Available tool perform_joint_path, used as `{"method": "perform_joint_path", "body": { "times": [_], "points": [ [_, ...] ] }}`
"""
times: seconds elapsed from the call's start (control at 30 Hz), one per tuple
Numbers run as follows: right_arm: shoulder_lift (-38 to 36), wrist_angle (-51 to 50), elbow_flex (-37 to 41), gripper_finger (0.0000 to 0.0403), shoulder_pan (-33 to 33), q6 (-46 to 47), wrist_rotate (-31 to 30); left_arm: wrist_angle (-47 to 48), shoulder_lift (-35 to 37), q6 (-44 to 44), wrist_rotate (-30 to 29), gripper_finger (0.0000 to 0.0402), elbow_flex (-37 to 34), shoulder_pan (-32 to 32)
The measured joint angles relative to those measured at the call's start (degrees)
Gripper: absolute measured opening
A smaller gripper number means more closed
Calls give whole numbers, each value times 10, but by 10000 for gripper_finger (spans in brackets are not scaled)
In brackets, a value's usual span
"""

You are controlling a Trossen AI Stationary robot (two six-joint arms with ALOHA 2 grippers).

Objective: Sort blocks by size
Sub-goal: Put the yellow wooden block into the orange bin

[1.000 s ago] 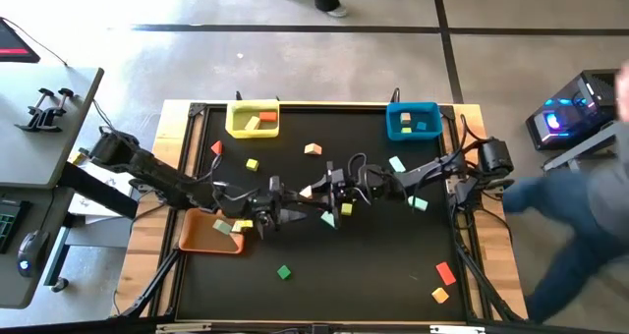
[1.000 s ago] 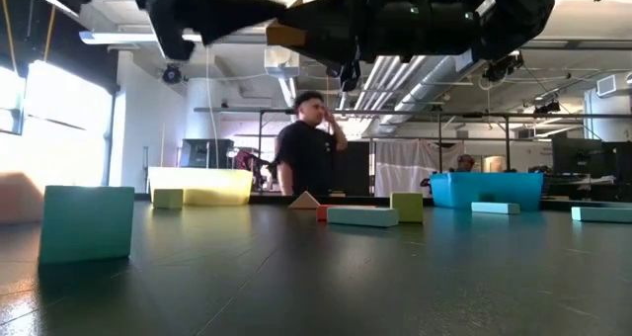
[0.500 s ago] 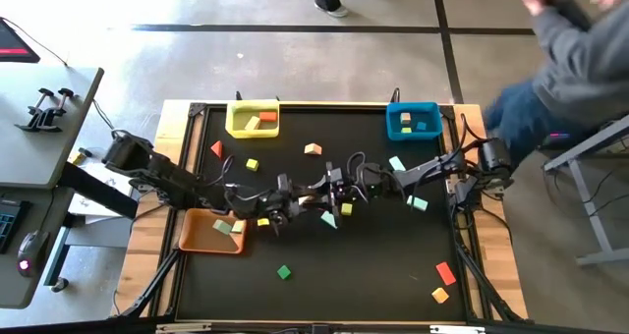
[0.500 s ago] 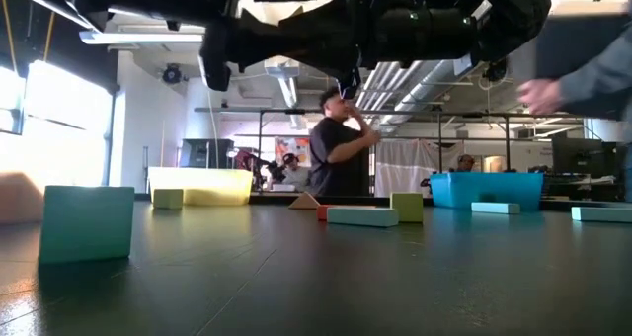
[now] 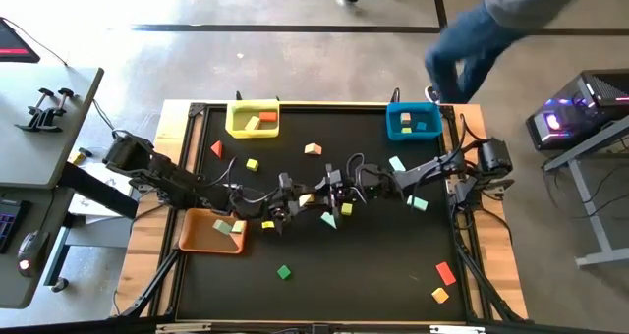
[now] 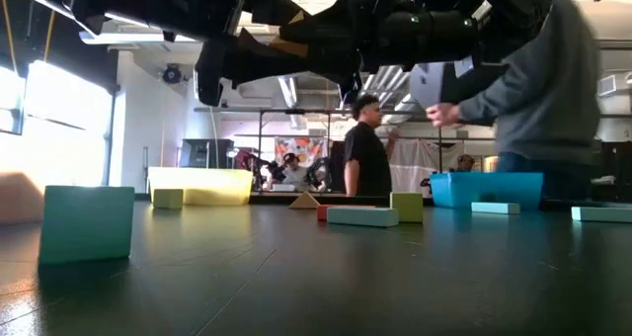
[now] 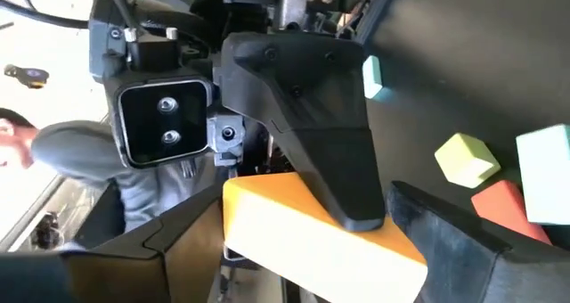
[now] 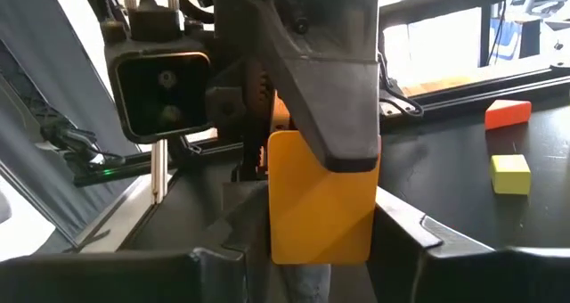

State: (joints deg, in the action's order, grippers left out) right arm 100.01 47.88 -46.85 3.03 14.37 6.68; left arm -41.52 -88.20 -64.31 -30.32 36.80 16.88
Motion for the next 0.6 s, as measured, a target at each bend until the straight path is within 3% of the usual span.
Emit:
{"method": "perform_joint_path", "body": {
  "times": [0.23,0.4,0.6],
  "points": [
    [0,-3,0,130,0,2,0,-2,0,6,0,243,0,0],
    [0,3,0,170,0,7,0,9,0,8,2,211,-1,2],
    [-1,-8,0,181,0,18,2,5,-1,8,-2,196,-1,15]
  ]
}}
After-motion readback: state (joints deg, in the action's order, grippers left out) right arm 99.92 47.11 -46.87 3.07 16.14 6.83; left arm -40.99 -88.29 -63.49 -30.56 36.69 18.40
